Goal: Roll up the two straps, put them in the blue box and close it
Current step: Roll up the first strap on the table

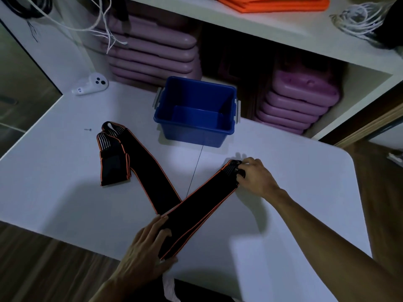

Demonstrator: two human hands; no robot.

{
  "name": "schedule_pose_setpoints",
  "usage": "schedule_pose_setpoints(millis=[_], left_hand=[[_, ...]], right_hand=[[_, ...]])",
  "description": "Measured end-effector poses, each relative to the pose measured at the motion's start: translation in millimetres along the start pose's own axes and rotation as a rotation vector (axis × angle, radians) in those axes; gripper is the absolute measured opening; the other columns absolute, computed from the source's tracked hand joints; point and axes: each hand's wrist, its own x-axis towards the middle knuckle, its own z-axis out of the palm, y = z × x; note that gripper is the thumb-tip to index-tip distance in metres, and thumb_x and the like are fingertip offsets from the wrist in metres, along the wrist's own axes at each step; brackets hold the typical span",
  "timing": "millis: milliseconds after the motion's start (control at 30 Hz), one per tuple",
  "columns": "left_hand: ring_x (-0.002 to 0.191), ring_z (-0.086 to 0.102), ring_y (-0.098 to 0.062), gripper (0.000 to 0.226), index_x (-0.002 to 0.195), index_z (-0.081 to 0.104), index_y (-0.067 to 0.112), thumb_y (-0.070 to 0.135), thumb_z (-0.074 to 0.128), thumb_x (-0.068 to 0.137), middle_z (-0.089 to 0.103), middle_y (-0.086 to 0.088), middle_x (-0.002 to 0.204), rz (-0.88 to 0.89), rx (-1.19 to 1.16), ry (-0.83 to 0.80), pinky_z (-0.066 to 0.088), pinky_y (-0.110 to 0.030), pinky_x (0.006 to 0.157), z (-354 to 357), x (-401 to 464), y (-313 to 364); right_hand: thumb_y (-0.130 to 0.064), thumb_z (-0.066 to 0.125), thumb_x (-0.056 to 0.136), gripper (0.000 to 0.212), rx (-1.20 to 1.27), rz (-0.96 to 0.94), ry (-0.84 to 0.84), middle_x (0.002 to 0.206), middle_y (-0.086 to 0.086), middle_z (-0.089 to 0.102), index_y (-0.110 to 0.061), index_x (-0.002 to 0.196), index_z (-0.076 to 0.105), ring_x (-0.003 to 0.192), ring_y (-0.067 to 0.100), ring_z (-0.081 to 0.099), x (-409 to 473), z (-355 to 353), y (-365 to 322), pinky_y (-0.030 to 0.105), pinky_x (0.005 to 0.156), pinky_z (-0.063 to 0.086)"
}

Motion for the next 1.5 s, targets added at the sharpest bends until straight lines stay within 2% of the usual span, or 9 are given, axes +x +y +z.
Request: schedule_pose_setpoints(millis=[133, 367, 500, 667, 800, 933, 1100, 1333, 1500], left_hand=[[0.140, 0.025, -0.020, 0.056, 0.123, 0.048, 0.024, 0.046, 0.065, 0.074, 0.036, -0.003, 0.147, -0.018, -0.051, -0.012, 0.040, -0.037, 0.104, -3.3, 1.1, 4.9], [0.127, 0.042, -0.014, 0.042, 0.121, 0.047, 0.025, 0.033, 0.052, 0.080, 0.047, 0.005, 0.134, -0.125, -0.233, 0.093, 0.031, -0.028, 0.103, -10.8, 1.2, 7.6], [0.095, 0.057, -0.001, 0.026, 0.107, 0.053, 0.032, 0.032, 0.038, 0.087, 0.061, 0.018, 0.102, -0.370, -0.590, 0.324, 0.045, -0.021, 0.078, -31.8, 9.2, 15.6], [0.059, 0.061, -0.016, 0.022, 0.083, 0.059, 0.030, 0.020, 0.045, 0.096, 0.064, 0.001, 0.065, -0.614, -0.695, 0.466, 0.049, -0.036, 0.050, -45.2, 22.1, 11.7], [0.068, 0.067, -0.008, 0.027, 0.078, 0.060, 0.030, 0.007, 0.055, 0.092, 0.070, 0.007, 0.075, -0.676, -0.653, 0.277, 0.051, -0.018, 0.052, -29.0, 18.8, 9.8], [0.052, 0.064, -0.011, 0.016, 0.080, 0.059, 0.030, 0.016, 0.062, 0.089, 0.068, 0.005, 0.067, -0.697, -0.618, 0.177, 0.052, -0.031, 0.047, -13.6, 14.1, 7.0], [0.091, 0.051, -0.015, 0.012, 0.091, 0.058, 0.028, 0.032, 0.066, 0.084, 0.047, 0.007, 0.101, -0.544, -0.334, 0.167, 0.043, -0.027, 0.072, -3.5, 14.2, 4.0], [0.108, 0.046, -0.016, 0.082, 0.125, 0.045, 0.027, 0.084, 0.048, 0.066, 0.046, 0.009, 0.125, -0.367, -0.082, -0.018, 0.048, -0.033, 0.081, -0.7, 12.8, 12.6], [0.107, 0.048, -0.020, 0.085, 0.135, 0.041, 0.021, 0.069, 0.058, 0.066, 0.042, 0.005, 0.127, -0.337, -0.032, -0.076, 0.048, -0.032, 0.078, 3.0, 2.9, 11.8]], right_hand=[[-0.021, 0.061, 0.088, 0.030, -0.080, -0.091, -0.012, 0.137, 0.006, 0.046, -0.018, 0.118, 0.062, 0.120, 0.029, 0.040, -1.7, 0.7, 11.3, 0.043, 0.089, 0.047], [-0.018, 0.073, 0.078, 0.026, 0.054, -0.202, -0.004, 0.128, 0.002, 0.048, -0.017, 0.102, 0.062, 0.120, 0.023, 0.037, -0.7, -8.5, 24.3, 0.043, 0.094, 0.044], [-0.021, 0.078, 0.075, 0.030, 0.266, -0.165, -0.054, 0.117, 0.000, 0.050, -0.015, 0.098, 0.059, 0.110, 0.018, 0.039, 1.8, -20.7, 24.0, 0.031, 0.092, 0.040], [-0.006, 0.055, 0.090, 0.012, 0.616, 0.023, 0.050, 0.091, 0.001, 0.065, -0.014, 0.086, 0.064, 0.087, 0.015, 0.058, 8.7, -28.9, 14.6, 0.027, 0.080, 0.043], [-0.012, 0.062, 0.088, 0.012, 0.505, 0.119, -0.013, 0.085, -0.002, 0.070, -0.016, 0.091, 0.073, 0.082, 0.014, 0.063, 20.2, -22.9, 11.3, 0.025, 0.074, 0.045], [-0.021, 0.073, 0.081, 0.037, 0.337, 0.171, -0.089, 0.088, -0.001, 0.055, -0.019, 0.117, 0.063, 0.080, 0.018, 0.055, 28.4, -15.6, 5.9, 0.030, 0.073, 0.045], [-0.022, 0.068, 0.084, 0.032, 0.211, 0.223, -0.055, 0.117, 0.008, 0.048, -0.022, 0.115, 0.058, 0.109, 0.028, 0.049, 35.5, -7.7, -10.7, 0.046, 0.088, 0.051], [-0.013, 0.064, 0.083, 0.003, 0.161, 0.166, 0.160, 0.095, 0.007, 0.061, -0.013, 0.086, 0.063, 0.088, 0.026, 0.058, 35.9, -8.1, -43.5, 0.039, 0.072, 0.053], [-0.012, 0.063, 0.082, 0.004, 0.160, 0.229, 0.113, 0.082, 0.004, 0.067, -0.014, 0.082, 0.060, 0.078, 0.026, 0.062, 32.0, -4.3, -29.9, 0.039, 0.069, 0.054]])
